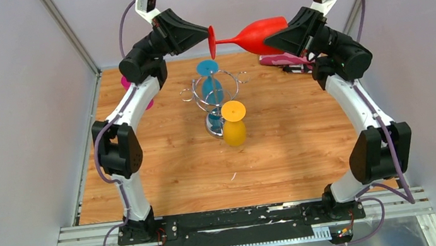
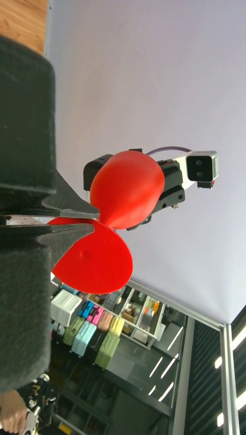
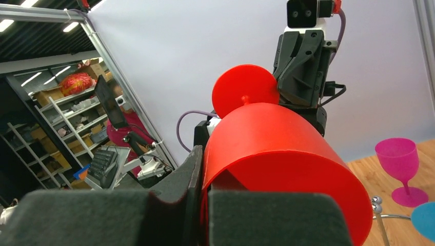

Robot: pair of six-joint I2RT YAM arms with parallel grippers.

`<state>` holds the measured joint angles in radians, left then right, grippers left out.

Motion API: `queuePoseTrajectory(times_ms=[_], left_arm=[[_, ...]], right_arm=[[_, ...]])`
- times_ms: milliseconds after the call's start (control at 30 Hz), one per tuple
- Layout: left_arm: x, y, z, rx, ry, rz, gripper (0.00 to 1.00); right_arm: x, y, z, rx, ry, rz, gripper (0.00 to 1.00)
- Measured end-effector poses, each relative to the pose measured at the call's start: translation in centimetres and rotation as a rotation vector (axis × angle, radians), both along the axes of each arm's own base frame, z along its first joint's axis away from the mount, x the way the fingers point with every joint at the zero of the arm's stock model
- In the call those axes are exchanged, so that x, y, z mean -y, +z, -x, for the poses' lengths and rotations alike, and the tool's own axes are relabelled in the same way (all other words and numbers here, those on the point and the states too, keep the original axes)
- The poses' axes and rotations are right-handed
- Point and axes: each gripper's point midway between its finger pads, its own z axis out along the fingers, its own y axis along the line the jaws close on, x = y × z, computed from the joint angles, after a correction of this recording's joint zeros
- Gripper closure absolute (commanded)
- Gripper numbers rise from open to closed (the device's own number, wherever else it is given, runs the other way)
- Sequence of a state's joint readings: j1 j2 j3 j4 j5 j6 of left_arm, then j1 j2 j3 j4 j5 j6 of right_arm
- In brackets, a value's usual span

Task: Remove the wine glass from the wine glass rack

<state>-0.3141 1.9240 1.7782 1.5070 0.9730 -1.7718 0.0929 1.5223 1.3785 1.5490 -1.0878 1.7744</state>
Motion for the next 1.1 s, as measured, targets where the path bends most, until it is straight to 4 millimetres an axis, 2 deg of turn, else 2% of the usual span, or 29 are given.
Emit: queuePoseTrajectory(times_ms=[167, 467, 567, 600, 733, 800, 900, 1033, 1100], left_arm=[[-0.1, -0.5, -0.7, -0.016, 0.005, -0.005, 1.00], [-0.5, -0.5, -1.0, -0.007, 0.021, -0.007, 0.52], [-1.7, 0.0, -1.7, -0.007, 0.046, 0.001, 0.46], [-2.2, 0.3, -1.9, -0.004, 0.058, 0.007, 0.50], [-4.4, 2.0, -2.8, 0.024, 0.098, 0.037, 0.98], [-4.8, 2.4, -3.0, 0.025, 0.103, 0.040, 1.00], [-4.3, 1.6, -4.4, -0.022, 0.164, 0.007, 1.00], [-3.5, -0.4, -8.8, -0.182, 0.380, -0.117, 1.00], [-3.8, -0.8, -11.7, -0.260, 0.577, -0.188, 1.00]], right_arm=[[-0.1, -0.2, -0.2, -0.016, 0.010, 0.000, 1.00], [-0.2, -0.2, -0.1, -0.019, 0.011, 0.001, 1.00], [-0.2, -0.6, 0.0, -0.021, 0.005, 0.007, 1.00], [-0.1, -0.6, 0.1, -0.019, 0.001, 0.009, 1.00], [0.0, -0.5, 0.8, -0.004, -0.020, 0.026, 1.00], [0.1, -0.3, 1.0, 0.009, -0.049, 0.045, 1.00], [0.2, 0.0, 0.6, 0.017, -0.147, 0.097, 1.00], [0.9, 1.3, -1.8, 0.024, -0.372, 0.180, 1.00], [1.8, 1.6, -3.2, 0.025, -0.497, 0.230, 1.00]])
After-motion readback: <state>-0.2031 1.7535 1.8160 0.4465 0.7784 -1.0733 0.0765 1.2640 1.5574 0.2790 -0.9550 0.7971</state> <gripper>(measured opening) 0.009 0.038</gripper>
